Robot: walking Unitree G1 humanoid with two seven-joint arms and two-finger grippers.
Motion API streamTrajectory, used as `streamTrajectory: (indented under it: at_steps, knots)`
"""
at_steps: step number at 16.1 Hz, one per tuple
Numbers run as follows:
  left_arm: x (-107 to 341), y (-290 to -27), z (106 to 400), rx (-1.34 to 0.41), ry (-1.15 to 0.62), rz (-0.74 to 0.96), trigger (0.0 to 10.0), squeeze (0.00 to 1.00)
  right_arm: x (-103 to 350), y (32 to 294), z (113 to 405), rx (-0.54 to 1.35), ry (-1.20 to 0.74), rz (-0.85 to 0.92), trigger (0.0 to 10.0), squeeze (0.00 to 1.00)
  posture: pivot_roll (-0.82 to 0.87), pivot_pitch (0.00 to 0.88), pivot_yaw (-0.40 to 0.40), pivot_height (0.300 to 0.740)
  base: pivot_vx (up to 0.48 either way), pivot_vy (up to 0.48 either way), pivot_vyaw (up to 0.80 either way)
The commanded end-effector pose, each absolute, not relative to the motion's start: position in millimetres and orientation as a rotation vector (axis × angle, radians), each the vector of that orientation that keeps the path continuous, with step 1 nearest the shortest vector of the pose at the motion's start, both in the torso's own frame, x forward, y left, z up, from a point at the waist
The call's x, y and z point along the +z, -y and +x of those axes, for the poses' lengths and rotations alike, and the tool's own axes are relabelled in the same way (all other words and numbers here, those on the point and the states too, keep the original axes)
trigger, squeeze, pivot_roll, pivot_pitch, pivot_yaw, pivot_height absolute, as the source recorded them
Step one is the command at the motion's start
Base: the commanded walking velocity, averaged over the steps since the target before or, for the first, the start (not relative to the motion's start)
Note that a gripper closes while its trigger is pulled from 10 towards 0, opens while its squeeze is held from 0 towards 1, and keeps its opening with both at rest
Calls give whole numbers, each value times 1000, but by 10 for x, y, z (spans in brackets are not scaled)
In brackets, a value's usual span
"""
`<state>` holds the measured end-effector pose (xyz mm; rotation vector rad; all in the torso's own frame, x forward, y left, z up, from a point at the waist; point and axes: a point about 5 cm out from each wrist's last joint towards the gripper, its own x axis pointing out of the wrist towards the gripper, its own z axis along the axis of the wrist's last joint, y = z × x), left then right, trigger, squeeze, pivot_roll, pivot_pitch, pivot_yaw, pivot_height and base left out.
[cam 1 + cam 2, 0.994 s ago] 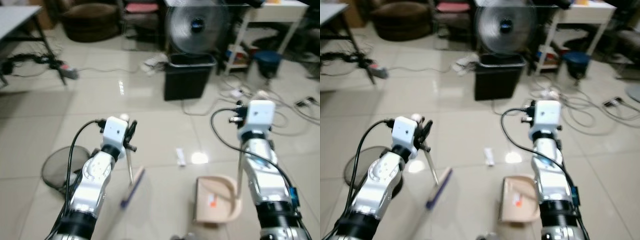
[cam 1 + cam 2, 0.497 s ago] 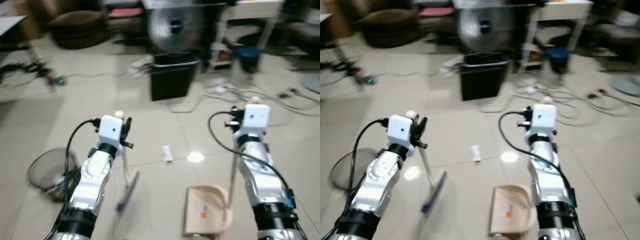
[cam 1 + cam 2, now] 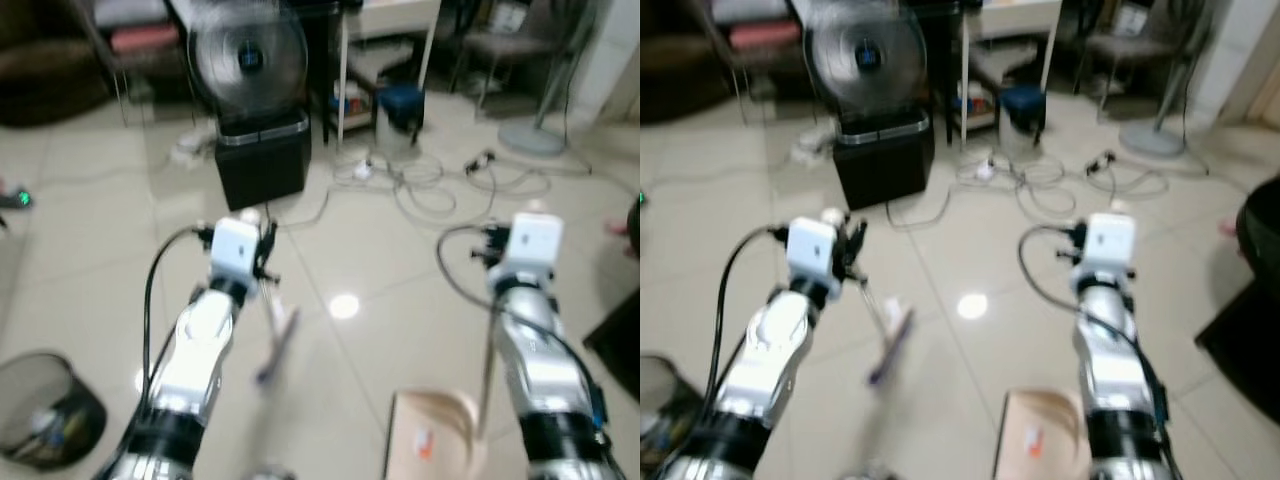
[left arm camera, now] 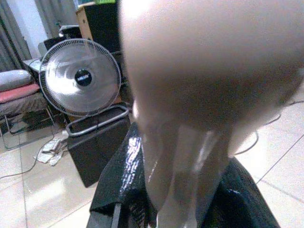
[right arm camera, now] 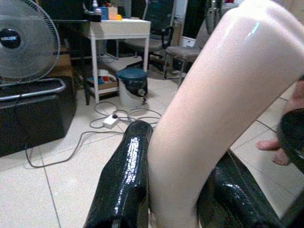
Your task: Sweep floor
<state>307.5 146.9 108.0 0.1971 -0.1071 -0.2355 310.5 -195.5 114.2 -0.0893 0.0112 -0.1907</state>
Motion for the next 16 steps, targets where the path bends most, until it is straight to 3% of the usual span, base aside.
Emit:
streamTrajectory:
  at_steps: [1, 6, 16]
  knots:
    - [1181, -1552, 3111, -200, 147, 227, 10000, 0, 1261, 1890, 3150, -169, 46, -76, 10000, 0, -73, 24, 14, 740, 394, 0, 0]
    - [1177, -1581, 3127, -172, 145, 234, 10000, 0, 1276, 1866, 3159, -123, 56, -111, 10000, 0, -72, 22, 16, 740, 389, 0, 0]
    - [1146, -1581, 3137, -160, 135, 232, 10000, 0, 1249, 1919, 3157, -153, 58, -161, 10000, 0, -78, 3, 24, 740, 391, 0, 800]
